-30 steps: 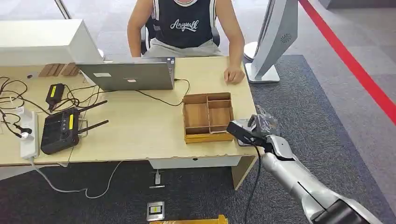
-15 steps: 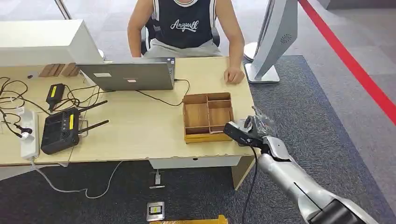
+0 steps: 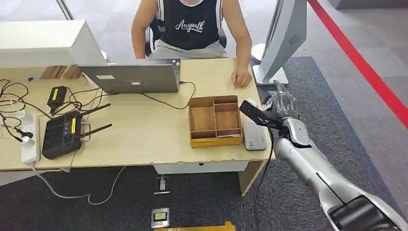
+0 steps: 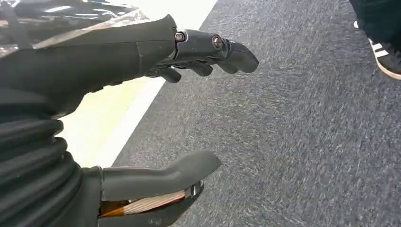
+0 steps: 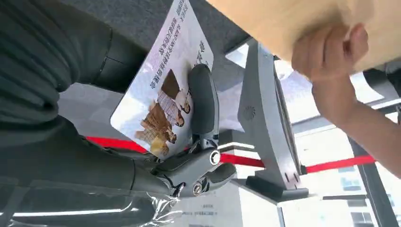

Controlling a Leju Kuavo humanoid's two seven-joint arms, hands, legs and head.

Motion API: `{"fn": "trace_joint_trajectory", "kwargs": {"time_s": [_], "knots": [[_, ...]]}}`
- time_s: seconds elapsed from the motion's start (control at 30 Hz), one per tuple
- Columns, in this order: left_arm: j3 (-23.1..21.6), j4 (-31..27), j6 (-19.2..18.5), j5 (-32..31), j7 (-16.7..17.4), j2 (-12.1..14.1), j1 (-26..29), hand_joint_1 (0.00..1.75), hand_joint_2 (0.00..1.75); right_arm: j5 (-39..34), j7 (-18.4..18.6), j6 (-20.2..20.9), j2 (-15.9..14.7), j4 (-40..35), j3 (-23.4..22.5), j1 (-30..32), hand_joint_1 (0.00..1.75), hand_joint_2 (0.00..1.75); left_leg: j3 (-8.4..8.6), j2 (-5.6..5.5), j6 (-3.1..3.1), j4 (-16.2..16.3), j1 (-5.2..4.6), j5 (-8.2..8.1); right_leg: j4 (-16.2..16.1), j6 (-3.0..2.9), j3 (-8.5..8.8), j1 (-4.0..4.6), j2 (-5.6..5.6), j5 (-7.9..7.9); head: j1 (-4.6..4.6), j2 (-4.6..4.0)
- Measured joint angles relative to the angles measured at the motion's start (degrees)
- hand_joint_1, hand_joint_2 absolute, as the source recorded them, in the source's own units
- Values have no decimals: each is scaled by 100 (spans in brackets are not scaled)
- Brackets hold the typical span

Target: Pass the card to the sensor for recognition and then transmit it.

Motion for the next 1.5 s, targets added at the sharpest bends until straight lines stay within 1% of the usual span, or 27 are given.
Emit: {"fn": "trace_joint_trajectory", "kwargs": {"time_s": [0.1,0.2,0.3,0.47,0.53,0.67,0.8,1.03,1.3,1.5], "knots": [[-2,0,-28,-54,-52,6,0,0,175,120,107,22,-92,-229,-89,-57,175,175,-1,0,0,0,-1,0,0,0,-1,-1,0,0,0,0],[-2,0,-48,-72,-83,20,1,0,175,254,223,212,-206,-481,-190,-162,175,175,-1,1,0,0,-1,0,0,0,0,-1,0,0,2,0],[-4,0,-85,-72,-94,31,0,0,175,330,262,323,-275,-710,-282,-207,175,175,-1,1,0,0,-1,0,0,0,0,-1,0,0,2,0],[-13,0,-164,-72,-159,46,-3,0,175,649,262,616,-273,-837,-299,-336,175,175,-3,1,0,0,-1,0,1,0,-1,-1,0,0,2,0],[-39,0,-210,-76,-194,59,-1,0,175,802,243,765,-219,-828,-289,-436,175,175,-4,1,0,-1,0,0,2,0,-1,0,0,0,0,0],[-83,0,-247,-79,-229,72,-4,0,175,957,155,909,-37,-718,-227,-713,175,175,-4,1,-2,-1,1,2,3,0,-3,0,0,0,0,0],[-144,0,-278,-79,-225,103,-5,0,175,972,-77,817,236,-377,-151,-1071,175,175,-4,0,-3,-1,2,2,4,0,-4,1,0,0,-2,0],[-186,0,-306,-79,-205,114,-4,0,175,920,-192,772,590,279,-28,-1485,175,175,-5,-2,-3,0,2,2,3,0,-4,1,0,0,2,0],[-232,0,-317,-70,-214,142,-1,0,175,878,-199,776,765,824,64,-1660,175,175,-4,-1,-3,0,2,2,2,0,-4,1,0,0,2,0],[-251,0,-339,-44,-216,142,2,0,175,868,-219,737,844,1074,101,-1682,175,175,-4,-1,-3,0,2,2,3,0,-4,2,0,0,2,0]]}}
